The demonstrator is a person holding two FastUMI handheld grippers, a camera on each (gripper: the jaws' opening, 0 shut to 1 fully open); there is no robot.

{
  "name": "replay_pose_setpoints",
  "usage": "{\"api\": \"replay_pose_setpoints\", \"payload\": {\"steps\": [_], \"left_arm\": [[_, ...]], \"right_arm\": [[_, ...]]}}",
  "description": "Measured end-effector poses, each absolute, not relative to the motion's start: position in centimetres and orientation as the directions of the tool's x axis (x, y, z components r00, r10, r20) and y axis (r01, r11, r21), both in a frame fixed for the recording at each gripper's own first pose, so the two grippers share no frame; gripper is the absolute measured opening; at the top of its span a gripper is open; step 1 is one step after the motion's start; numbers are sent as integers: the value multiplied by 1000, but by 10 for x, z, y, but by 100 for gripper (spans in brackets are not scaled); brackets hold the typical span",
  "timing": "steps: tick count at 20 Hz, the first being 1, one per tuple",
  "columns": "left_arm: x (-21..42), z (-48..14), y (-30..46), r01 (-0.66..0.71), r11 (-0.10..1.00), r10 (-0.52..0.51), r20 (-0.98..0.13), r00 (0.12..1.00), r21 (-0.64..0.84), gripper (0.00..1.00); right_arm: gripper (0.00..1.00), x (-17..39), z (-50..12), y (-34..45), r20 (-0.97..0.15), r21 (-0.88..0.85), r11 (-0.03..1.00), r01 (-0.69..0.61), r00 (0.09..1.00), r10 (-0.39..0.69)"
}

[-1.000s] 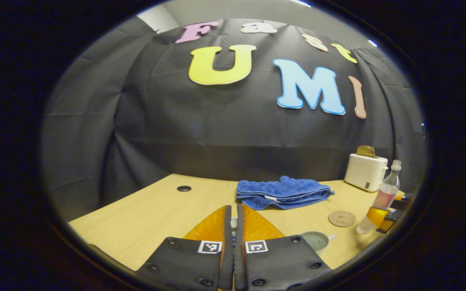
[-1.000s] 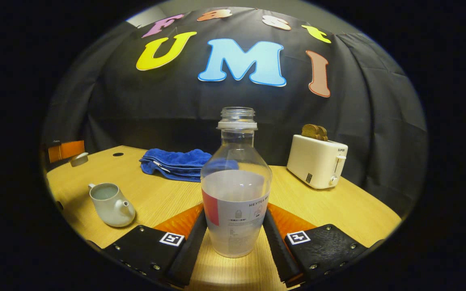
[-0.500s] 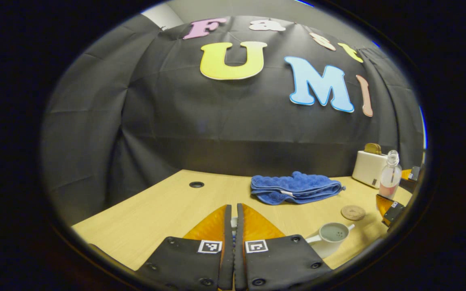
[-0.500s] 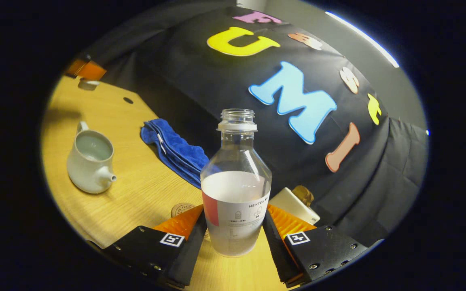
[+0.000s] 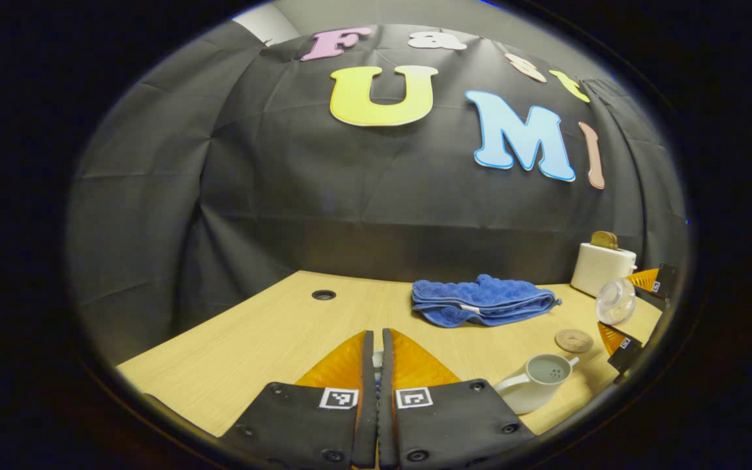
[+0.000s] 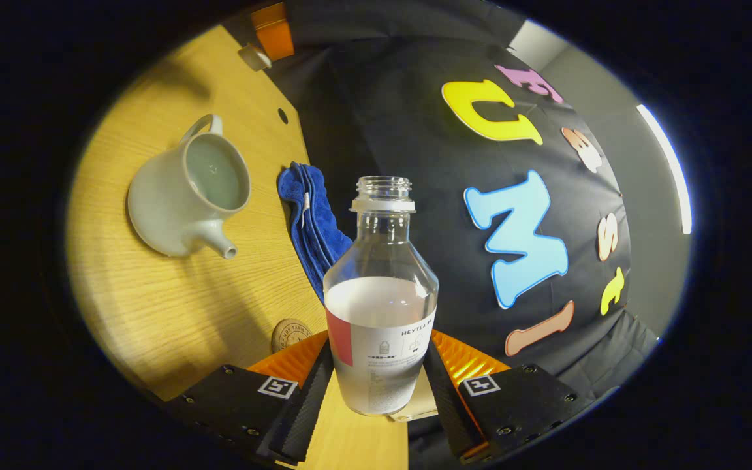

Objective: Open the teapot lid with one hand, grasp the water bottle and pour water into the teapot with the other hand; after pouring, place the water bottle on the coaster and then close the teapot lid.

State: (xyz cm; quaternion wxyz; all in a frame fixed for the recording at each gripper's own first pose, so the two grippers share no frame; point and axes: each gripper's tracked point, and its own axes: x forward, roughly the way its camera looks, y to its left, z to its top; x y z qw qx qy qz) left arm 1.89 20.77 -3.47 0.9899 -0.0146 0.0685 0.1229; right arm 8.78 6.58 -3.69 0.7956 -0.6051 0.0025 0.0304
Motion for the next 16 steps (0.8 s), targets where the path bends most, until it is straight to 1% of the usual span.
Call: {"api": "replay_pose_setpoints", "payload": {"steps": [6,9,12,16], "left_arm": [[20,-43,207,-243,970,238,-163,957,-8,7],[20,-45,207,-242,970,238,-169,957,-7,7],[21,-47,207,-242,970,238,-173,956,-7,7],[21,-49,206,-240,971,235,-179,955,-6,7]], "right_arm": [[76,87,-39,80,-22,-994,101,-32,995,101],[77,87,-40,82,-19,-998,49,-25,993,118],[76,88,-33,82,10,-1000,-19,12,991,132],[76,90,-26,84,30,-996,-81,42,988,151]]}}
